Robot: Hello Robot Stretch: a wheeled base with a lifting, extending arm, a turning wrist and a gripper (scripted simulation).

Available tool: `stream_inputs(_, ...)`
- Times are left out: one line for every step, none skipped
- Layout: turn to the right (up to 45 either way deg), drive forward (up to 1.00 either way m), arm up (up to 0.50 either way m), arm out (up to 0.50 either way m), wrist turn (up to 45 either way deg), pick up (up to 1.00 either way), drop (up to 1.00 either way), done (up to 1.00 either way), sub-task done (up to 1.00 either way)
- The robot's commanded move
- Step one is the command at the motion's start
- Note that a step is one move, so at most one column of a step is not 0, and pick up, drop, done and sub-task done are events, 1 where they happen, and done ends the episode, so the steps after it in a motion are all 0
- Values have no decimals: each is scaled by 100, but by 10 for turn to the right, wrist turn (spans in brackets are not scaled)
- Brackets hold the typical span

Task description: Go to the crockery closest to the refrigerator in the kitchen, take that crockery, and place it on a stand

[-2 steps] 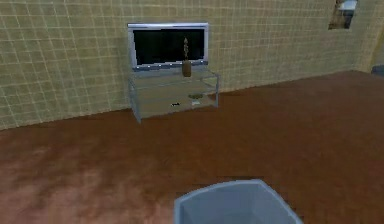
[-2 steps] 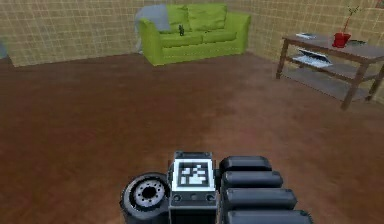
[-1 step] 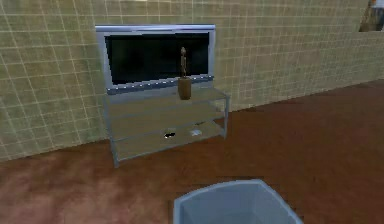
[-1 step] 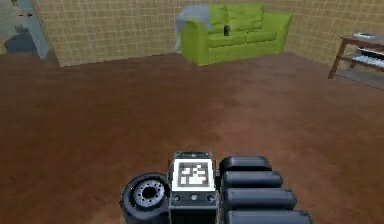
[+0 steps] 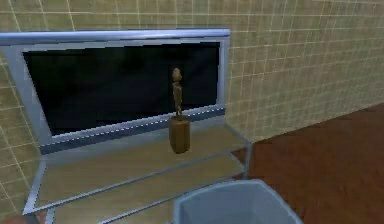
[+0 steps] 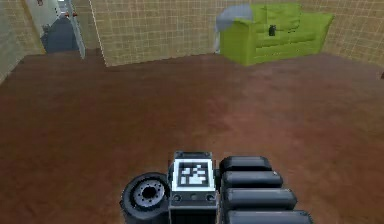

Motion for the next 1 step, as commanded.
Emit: stream_inputs(0,65,0,0,0,0,0,0,0)
